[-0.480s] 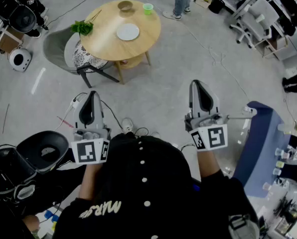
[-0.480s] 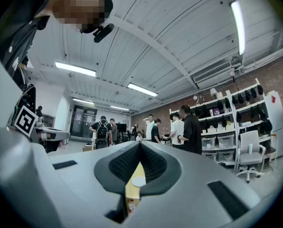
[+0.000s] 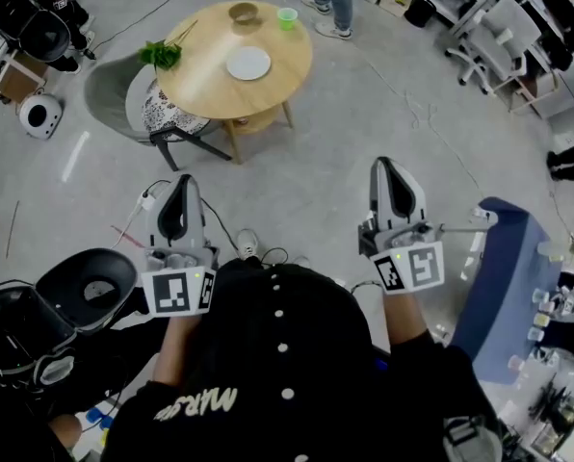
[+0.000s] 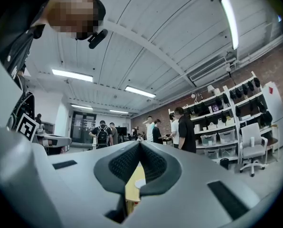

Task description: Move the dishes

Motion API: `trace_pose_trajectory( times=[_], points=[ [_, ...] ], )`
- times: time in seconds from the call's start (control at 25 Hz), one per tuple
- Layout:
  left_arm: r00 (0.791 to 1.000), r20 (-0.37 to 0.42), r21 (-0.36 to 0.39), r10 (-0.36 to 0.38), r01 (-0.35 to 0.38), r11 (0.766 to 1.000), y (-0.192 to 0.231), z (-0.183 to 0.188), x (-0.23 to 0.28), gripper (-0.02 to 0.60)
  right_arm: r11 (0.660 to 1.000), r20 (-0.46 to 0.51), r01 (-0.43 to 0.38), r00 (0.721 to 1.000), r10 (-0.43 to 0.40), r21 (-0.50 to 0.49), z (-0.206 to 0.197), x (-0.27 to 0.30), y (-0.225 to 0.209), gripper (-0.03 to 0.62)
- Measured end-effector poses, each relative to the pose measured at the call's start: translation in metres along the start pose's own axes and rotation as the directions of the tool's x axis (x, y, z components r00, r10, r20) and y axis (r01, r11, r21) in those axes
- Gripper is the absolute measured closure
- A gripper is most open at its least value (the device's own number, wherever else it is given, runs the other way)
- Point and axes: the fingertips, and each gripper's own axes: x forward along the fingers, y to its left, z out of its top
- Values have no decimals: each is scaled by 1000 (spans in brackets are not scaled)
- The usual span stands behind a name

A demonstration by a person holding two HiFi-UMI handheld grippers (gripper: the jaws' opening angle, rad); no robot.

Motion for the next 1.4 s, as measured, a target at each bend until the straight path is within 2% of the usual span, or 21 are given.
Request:
trace_pose_trajectory(
  times=[0.28, 0.4, 0.56, 0.68, 0.92, 1.04, 1.4],
  points=[
    [1000, -1, -1, -1, 1, 1000, 0, -4, 1, 578, 999, 4, 29, 1000, -29, -37, -1, -1, -4, 589],
    [1000, 0, -1, -1, 1, 1000, 1, -4, 2, 578, 999, 12, 34, 999, -34, -32, 0, -2, -5, 553],
    [1000, 0, 7, -4, 4, 1000, 4, -6, 4, 578, 999, 17, 47, 999, -47, -27, 0, 2, -8, 467],
    [1000, -3, 14, -7, 7, 1000, 5, -7, 4, 578, 998, 15, 56, 998, -56, -24, -1, 3, -11, 377],
    [1000, 1, 0, -3, 3, 1000, 3, -4, 5, 578, 998, 22, 50, 999, -49, -26, 1, 3, -11, 293],
    [1000, 1, 0, -2, 2, 1000, 3, -5, 5, 578, 999, 25, 41, 999, -41, -16, 2, 4, -10, 230],
    [1000, 9, -10, -6, 6, 1000, 28, -10, 17, 578, 998, 10, 50, 999, -50, -34, -6, 27, -1, 221]
  ],
)
